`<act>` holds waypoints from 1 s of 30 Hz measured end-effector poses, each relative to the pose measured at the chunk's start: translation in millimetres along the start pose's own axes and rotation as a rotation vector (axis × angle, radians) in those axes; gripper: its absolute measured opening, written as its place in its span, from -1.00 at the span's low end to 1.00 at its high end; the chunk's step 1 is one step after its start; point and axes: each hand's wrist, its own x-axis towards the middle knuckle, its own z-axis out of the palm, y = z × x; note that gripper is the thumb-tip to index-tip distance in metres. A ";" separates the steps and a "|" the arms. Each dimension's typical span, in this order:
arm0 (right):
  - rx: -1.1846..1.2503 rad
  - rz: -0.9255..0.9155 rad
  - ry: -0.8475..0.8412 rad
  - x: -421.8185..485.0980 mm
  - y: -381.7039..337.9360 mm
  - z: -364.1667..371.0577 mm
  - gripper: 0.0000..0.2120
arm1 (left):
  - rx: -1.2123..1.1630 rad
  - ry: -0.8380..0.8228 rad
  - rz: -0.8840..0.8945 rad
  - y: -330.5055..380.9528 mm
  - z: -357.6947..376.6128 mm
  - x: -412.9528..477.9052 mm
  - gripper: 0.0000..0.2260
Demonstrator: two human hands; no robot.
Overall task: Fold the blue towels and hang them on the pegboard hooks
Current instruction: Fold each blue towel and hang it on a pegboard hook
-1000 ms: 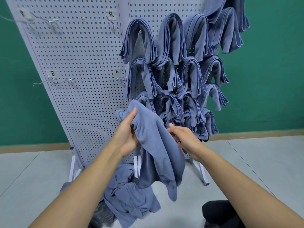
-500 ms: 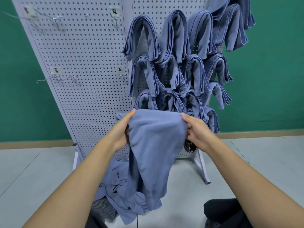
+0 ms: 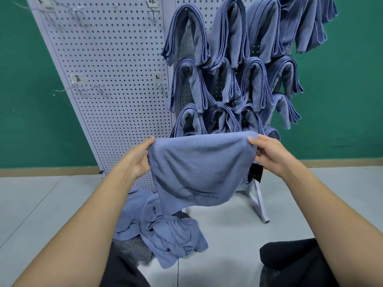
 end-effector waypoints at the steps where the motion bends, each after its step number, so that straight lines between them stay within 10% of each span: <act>1: -0.027 -0.003 -0.037 0.4 1.1 -0.3 -0.87 | -0.002 0.014 0.006 -0.1 -0.9 1.3 -0.79; 19: -0.380 -0.072 0.340 6.8 8.6 -5.0 -0.84 | 0.077 0.122 0.091 -2.7 -6.2 2.8 -0.98; 30: -0.440 -0.049 0.111 2.2 8.7 -1.9 -0.74 | 0.150 0.077 0.132 -0.2 -14.4 -0.6 -0.82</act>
